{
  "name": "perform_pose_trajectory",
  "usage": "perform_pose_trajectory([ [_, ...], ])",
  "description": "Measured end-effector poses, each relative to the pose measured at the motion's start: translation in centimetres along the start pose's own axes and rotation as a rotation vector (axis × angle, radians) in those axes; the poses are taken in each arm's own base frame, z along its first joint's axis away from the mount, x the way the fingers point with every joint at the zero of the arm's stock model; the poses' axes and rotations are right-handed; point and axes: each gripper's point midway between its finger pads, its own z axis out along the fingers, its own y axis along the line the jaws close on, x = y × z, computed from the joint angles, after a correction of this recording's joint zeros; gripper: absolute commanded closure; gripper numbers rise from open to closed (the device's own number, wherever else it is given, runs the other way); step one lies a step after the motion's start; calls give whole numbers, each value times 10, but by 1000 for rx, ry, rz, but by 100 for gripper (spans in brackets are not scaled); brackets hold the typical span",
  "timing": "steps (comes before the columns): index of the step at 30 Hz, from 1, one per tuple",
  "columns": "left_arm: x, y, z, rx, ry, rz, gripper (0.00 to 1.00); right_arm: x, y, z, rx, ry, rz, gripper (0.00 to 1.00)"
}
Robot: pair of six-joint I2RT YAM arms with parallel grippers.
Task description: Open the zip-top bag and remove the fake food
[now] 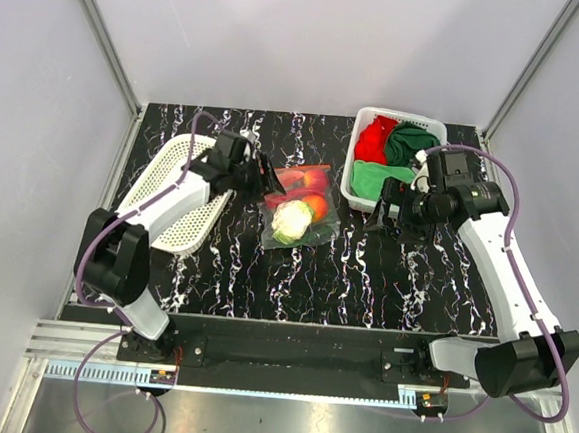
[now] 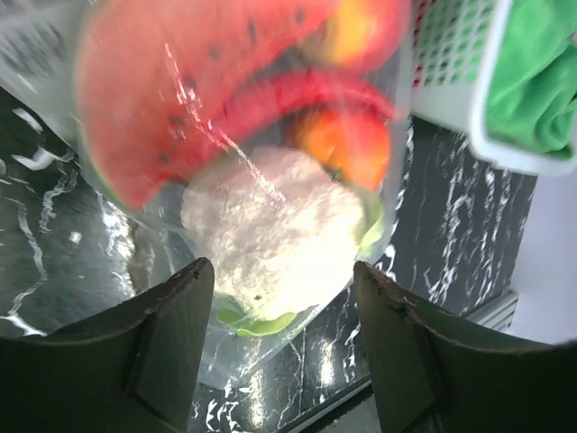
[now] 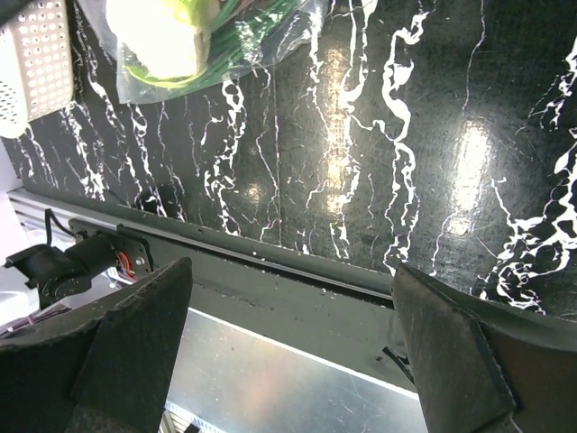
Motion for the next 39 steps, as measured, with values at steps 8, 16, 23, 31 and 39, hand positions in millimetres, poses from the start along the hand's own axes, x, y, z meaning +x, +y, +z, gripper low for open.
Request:
perform_pose_trajectory([
  [8,-60,11,-28,-101,-140,-83,36,2,3,-5,-17,-11,2,0],
  [16,-59,52,-8,-320,-183,-249,40,0,3,-2,-6,-11,41,0],
  [23,-64,70,15,-409,-215,-278,31,0,3,-1,-6,-7,49,0],
  [31,-78,67,39,-321,-292,-252,31,2,2,2,-2,16,57,0],
  [39,-74,73,56,-244,-332,-210,30,6,-2,3,18,40,66,0],
])
